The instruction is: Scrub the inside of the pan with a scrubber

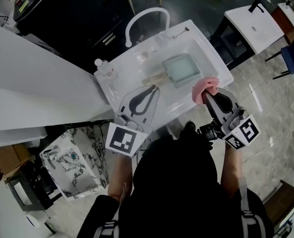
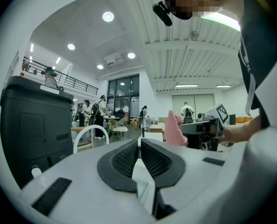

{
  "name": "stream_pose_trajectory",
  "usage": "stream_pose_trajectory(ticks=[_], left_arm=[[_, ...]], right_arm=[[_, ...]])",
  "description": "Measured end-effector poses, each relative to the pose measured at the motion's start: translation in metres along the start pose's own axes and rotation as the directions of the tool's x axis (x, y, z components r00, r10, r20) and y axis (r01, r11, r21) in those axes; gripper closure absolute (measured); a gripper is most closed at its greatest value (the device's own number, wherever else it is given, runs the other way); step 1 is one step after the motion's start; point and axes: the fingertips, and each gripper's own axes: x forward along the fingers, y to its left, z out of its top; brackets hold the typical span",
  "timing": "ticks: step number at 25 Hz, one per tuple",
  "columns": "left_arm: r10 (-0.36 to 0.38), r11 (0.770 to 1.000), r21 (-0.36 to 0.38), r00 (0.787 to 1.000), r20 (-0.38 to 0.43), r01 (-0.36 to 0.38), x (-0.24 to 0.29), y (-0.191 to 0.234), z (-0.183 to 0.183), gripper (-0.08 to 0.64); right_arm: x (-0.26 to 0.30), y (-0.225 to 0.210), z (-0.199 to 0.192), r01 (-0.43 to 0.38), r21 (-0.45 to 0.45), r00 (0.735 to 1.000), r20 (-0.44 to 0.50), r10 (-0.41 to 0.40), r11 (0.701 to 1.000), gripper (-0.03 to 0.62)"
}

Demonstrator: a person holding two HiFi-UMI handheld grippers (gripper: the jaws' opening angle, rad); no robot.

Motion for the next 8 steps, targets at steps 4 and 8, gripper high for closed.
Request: stream_pose_trajectory(ticks=[4,8], left_arm=[[-0.005,1.0,0.001,1.0,0.002,0.005,-0.0003,-0.0007,0.0001,0.514],[-0.005,1.0,0.002,1.0,0.003,0.005,-0.0015,0.0006,-0.0001,0.514]], right_arm=[[0.002,0.0006,-0.002,-0.005,-0.004,1.0,-0.005,0.005,1.0,0.552],[0.0036,-0.0002,-0.0037,-0.001,-0.008,1.0,-0.007,0.001,1.0,0.554]])
